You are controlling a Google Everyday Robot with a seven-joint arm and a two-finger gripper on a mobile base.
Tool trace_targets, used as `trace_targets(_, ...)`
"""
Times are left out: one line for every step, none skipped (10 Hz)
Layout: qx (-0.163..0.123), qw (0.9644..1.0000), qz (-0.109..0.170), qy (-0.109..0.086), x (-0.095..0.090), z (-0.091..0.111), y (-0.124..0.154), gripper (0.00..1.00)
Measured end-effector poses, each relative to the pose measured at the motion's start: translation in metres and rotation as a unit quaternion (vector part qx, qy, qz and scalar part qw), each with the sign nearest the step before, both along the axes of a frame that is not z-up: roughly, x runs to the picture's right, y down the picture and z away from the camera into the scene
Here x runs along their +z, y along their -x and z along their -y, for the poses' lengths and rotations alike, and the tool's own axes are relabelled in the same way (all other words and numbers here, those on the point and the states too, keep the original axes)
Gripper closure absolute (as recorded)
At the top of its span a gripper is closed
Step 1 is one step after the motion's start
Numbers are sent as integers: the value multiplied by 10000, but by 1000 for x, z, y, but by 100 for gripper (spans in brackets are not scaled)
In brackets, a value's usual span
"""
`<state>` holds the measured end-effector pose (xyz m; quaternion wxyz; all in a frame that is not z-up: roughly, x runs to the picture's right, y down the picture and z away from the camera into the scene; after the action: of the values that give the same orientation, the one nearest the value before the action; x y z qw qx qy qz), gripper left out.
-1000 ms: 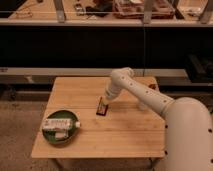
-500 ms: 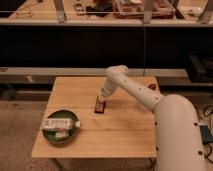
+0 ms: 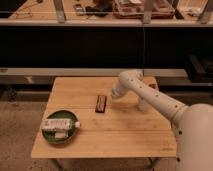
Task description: Push the eraser across the table
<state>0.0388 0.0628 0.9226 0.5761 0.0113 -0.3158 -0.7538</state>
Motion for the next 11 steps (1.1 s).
trace_targets(-12, 10000, 14, 3, 0, 0, 2, 100)
trace_targets(-4, 10000, 5, 2, 0, 0, 1, 100)
trace_targets(7, 10000, -15, 6, 0, 0, -1, 100)
trace_targets(7, 10000, -15, 6, 0, 0, -1, 100)
trace_targets(206, 9995, -201, 118, 3, -1, 0, 100)
trace_targets(582, 9971, -415, 273, 6, -1, -2, 100)
trace_targets(862, 9941, -540, 389, 7, -1, -2, 100)
trace_targets(1166, 9895, -665, 539, 8, -2, 0, 100)
trace_targets(1371, 9856, -729, 667, 9, -5, 3, 100)
trace_targets(1491, 9831, -745, 756, 9, -8, 7, 100)
trace_targets(1603, 9806, -749, 849, 11, -13, 12, 100)
